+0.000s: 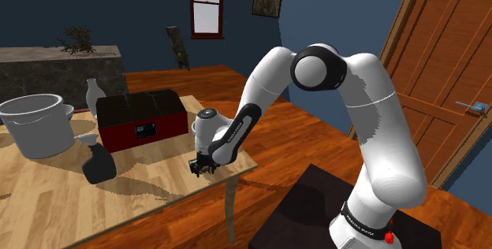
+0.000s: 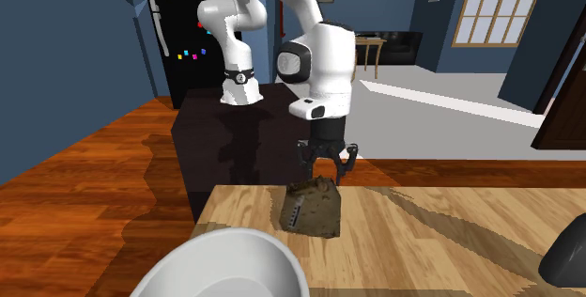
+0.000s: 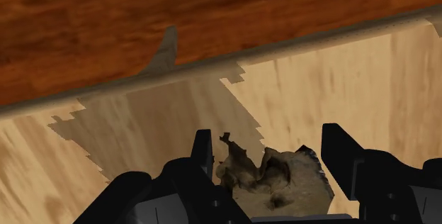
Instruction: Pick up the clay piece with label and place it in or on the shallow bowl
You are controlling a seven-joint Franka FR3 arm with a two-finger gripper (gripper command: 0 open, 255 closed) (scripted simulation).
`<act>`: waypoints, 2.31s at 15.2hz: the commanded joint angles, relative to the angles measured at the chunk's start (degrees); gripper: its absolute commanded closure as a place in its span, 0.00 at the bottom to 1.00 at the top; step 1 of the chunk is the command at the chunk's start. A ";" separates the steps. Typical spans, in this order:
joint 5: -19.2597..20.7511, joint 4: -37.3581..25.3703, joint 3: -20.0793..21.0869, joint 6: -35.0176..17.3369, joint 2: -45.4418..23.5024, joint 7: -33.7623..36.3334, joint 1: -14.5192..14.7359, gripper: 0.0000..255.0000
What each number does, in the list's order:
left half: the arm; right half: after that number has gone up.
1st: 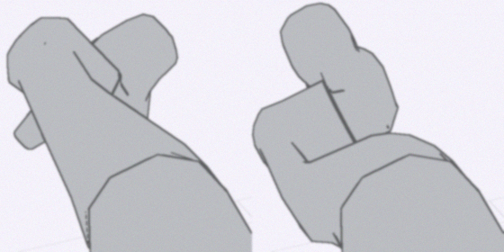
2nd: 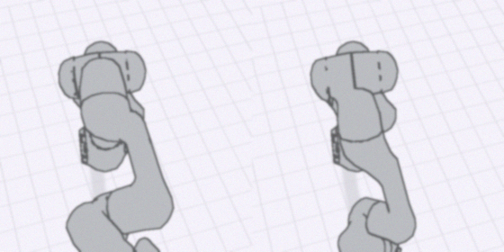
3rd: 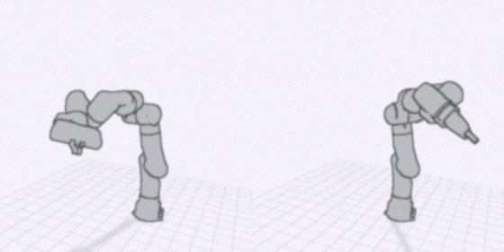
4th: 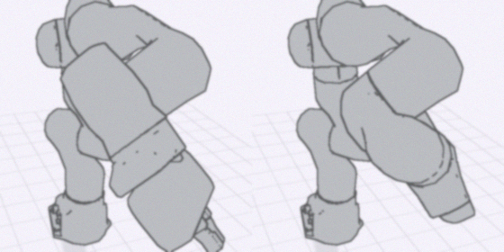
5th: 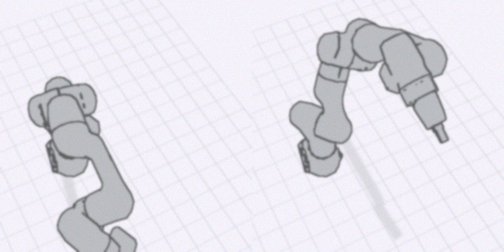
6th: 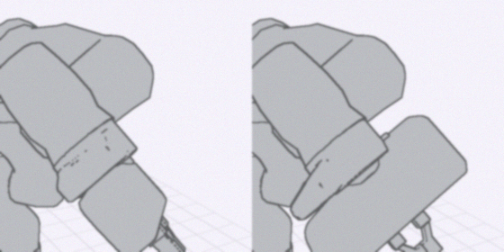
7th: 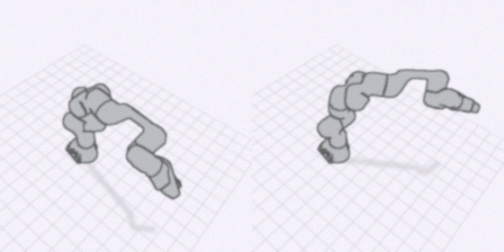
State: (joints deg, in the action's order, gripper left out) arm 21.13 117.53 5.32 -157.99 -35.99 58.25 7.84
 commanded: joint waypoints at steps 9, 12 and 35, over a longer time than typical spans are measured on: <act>-2.32 1.66 2.42 5.19 6.78 -2.30 -1.83 1.00; -3.13 2.00 3.10 6.81 8.75 -3.03 -2.32 1.00; -8.93 -16.69 3.28 20.10 4.59 -19.59 -11.87 1.00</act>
State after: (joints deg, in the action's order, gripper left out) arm 12.53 102.68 8.67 -138.92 -30.72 40.08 -3.20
